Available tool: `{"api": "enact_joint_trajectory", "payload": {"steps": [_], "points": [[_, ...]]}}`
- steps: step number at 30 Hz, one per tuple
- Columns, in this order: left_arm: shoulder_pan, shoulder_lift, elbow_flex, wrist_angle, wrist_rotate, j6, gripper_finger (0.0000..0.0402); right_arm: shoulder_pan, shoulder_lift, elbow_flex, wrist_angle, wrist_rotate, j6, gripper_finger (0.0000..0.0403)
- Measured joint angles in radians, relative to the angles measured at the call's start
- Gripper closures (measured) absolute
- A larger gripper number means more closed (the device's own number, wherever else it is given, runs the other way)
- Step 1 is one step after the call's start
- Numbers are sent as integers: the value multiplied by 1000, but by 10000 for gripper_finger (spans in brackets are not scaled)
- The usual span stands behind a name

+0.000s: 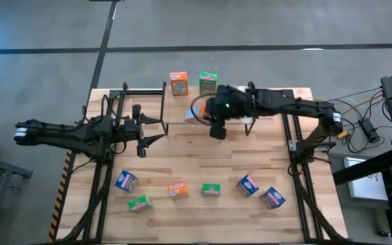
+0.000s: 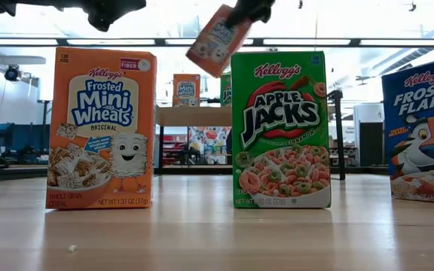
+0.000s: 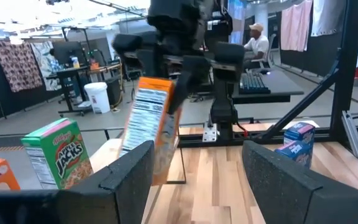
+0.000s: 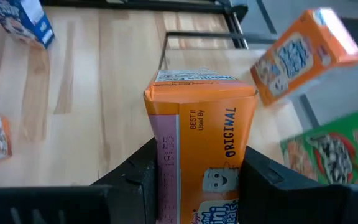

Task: Stack cereal on shelf
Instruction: Put the right orange cereal box aligned with the other orange cereal box on the shelf

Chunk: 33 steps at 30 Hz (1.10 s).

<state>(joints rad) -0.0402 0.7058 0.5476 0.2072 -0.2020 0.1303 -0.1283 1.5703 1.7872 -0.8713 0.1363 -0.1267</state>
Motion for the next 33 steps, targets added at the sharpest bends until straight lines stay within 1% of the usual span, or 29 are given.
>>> {"api": "enact_joint_trajectory", "payload": {"steps": [7, 13, 17, 23, 28, 33], "points": [[0, -1, 0, -28, 0, -18, 174, -55, 129, 166, -164, -4, -50, 266], [0, -1, 0, -33, 0, -48, 174, -90, 231, 249, -192, -6, -57, 266], [0, 0, 0, -40, 1, -65, 174, -104, 277, 303, -228, -4, -57, 262], [0, 10, 0, -40, 2, -69, 174, -111, 309, 345, -234, -6, -76, 221], [0, 15, 0, -34, 2, -68, 174, -116, 310, 347, -218, -5, -83, 183], [0, 15, 0, -30, 2, -65, 174, -117, 309, 351, -199, -6, -84, 157]]}}
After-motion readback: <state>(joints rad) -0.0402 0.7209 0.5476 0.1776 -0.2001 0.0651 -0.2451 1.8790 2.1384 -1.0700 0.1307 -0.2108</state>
